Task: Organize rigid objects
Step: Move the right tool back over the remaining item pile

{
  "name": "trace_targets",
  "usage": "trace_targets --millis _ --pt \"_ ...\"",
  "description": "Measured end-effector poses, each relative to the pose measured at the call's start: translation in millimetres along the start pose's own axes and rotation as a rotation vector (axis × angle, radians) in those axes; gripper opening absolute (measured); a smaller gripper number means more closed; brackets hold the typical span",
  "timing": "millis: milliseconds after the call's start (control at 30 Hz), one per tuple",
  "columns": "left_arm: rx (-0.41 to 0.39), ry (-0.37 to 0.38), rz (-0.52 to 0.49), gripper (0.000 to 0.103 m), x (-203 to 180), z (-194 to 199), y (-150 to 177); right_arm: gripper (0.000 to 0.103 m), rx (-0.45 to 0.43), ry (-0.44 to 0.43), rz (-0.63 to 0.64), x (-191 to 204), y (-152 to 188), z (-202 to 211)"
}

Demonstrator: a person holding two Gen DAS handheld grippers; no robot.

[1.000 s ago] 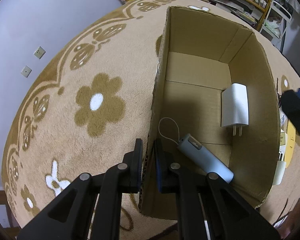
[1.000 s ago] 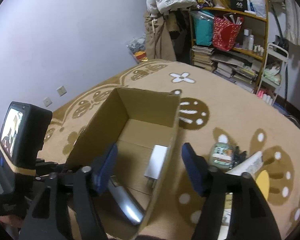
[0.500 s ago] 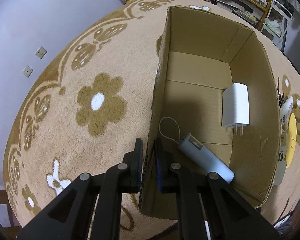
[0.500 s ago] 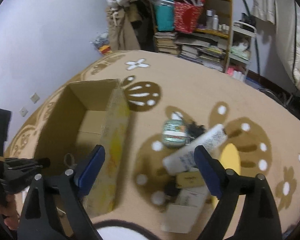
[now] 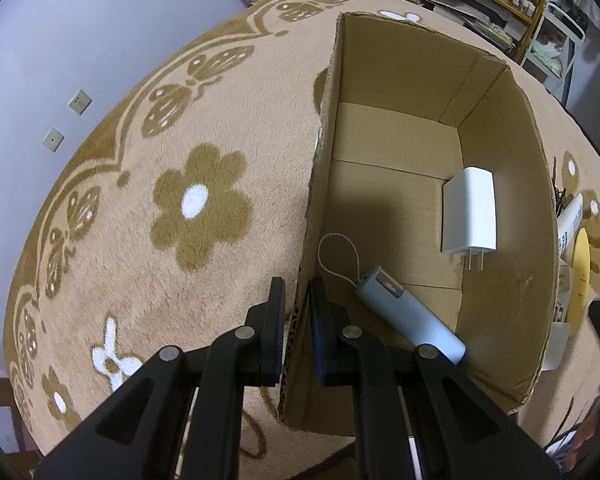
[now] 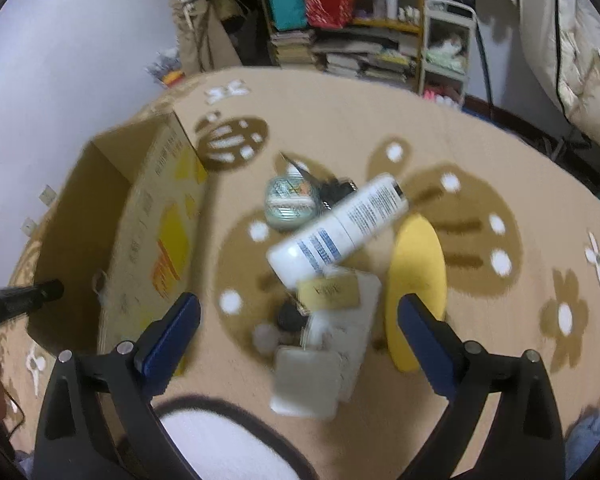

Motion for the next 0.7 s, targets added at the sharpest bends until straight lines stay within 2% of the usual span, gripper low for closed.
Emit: trace_targets --millis 300,700 --pt "-0.001 -0.002 -0.004 0.011 0.1 -0.2 -0.7 0.103 0.096 0.035 -0.074 -19.7 30.7 -17.2" --pt "-0.005 -0.008 -0.01 0.011 -0.5 1.1 0.5 0.103 0.146 0.102 -0.071 -19.3 44.5 -36.6"
Point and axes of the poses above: each gripper's, at about its wrist camera, not at the fingertips, and z roughly against the way its jaws point, x to its left, y to its underside, the point moved 5 cm from there along -z, roughly the way its jaws point, and after that the axes turned 12 degrees about -y, right-handed, at the moved point
